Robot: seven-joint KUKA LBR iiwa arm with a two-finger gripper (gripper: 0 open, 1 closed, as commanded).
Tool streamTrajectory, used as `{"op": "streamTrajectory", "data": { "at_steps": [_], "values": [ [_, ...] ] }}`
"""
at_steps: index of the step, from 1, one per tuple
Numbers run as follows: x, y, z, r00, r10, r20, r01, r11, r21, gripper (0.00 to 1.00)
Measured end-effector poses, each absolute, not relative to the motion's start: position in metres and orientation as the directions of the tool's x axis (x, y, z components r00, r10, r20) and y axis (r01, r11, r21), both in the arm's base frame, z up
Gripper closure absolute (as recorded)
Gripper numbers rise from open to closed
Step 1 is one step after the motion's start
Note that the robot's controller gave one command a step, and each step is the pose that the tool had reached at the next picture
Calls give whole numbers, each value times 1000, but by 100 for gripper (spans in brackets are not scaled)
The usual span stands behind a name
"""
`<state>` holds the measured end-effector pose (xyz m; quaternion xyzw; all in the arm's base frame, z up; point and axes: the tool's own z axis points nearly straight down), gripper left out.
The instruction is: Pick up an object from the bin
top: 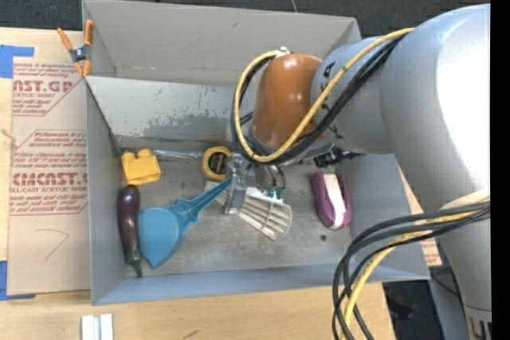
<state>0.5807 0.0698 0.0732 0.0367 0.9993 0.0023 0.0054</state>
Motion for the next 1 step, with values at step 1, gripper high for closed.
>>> {"op": "streamTrajectory", "data": {
  "at_steps": [1],
  "values": [
    [578, 68, 81, -996, 88, -9, 88, 996, 5, 100]
  ]
}}
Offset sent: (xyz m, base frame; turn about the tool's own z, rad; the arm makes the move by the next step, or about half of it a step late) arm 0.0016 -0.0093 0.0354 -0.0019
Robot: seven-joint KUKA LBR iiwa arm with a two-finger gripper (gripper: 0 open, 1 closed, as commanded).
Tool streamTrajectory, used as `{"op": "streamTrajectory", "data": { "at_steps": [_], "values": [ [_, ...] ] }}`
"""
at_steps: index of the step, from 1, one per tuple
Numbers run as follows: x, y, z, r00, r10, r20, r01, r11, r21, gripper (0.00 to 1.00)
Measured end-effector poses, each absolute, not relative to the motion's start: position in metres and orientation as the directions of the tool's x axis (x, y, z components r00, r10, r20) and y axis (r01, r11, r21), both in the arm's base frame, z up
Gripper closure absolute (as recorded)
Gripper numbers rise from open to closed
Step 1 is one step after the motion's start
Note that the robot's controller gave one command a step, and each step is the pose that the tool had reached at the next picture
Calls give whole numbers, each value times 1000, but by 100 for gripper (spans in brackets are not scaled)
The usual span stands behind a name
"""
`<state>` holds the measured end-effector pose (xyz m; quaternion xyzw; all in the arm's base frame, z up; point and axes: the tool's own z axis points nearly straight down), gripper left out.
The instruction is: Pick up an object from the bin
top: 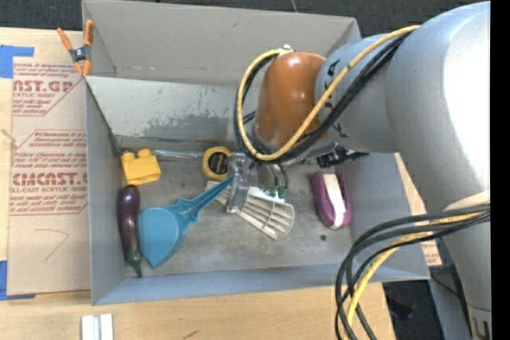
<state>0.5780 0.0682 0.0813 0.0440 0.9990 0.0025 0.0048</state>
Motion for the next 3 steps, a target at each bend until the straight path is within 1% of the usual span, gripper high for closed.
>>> {"op": "streamTrajectory", "data": {
  "at_steps": [1, 2, 3],
  "values": [
    [580, 63, 102, -997, 75, -9, 75, 997, 5, 100],
    [581, 66, 118, -996, 86, -10, 86, 996, 6, 100],
    [593, 62, 90, -998, 68, -8, 68, 998, 4, 100]
  ]
}}
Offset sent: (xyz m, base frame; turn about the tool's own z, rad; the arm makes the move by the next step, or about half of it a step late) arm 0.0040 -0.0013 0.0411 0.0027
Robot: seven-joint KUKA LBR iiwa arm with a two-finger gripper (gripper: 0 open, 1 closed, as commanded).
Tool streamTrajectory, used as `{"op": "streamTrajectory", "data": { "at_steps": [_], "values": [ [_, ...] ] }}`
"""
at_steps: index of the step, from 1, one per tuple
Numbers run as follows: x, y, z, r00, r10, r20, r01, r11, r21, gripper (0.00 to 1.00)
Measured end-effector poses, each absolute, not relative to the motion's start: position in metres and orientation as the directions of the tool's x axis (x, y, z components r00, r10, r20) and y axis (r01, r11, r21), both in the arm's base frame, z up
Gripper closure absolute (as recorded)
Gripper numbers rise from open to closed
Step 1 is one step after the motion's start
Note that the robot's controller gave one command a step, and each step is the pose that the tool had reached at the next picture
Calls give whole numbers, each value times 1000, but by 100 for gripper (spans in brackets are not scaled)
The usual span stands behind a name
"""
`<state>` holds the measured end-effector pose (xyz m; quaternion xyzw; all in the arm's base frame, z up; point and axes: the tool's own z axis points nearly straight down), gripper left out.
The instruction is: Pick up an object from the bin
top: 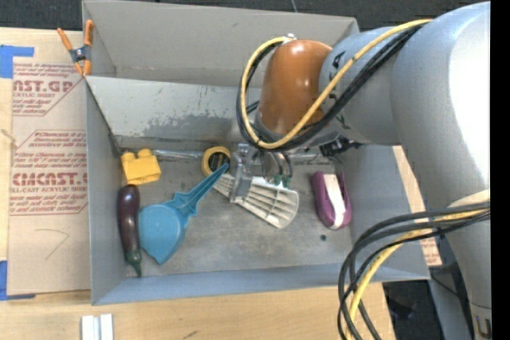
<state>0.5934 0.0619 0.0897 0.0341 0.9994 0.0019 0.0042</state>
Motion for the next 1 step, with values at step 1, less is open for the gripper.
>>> {"op": "streamTrajectory", "data": {
  "at_steps": [1],
  "values": [
    [593, 62, 90, -998, 68, -8, 68, 998, 4, 100]
  ]
}}
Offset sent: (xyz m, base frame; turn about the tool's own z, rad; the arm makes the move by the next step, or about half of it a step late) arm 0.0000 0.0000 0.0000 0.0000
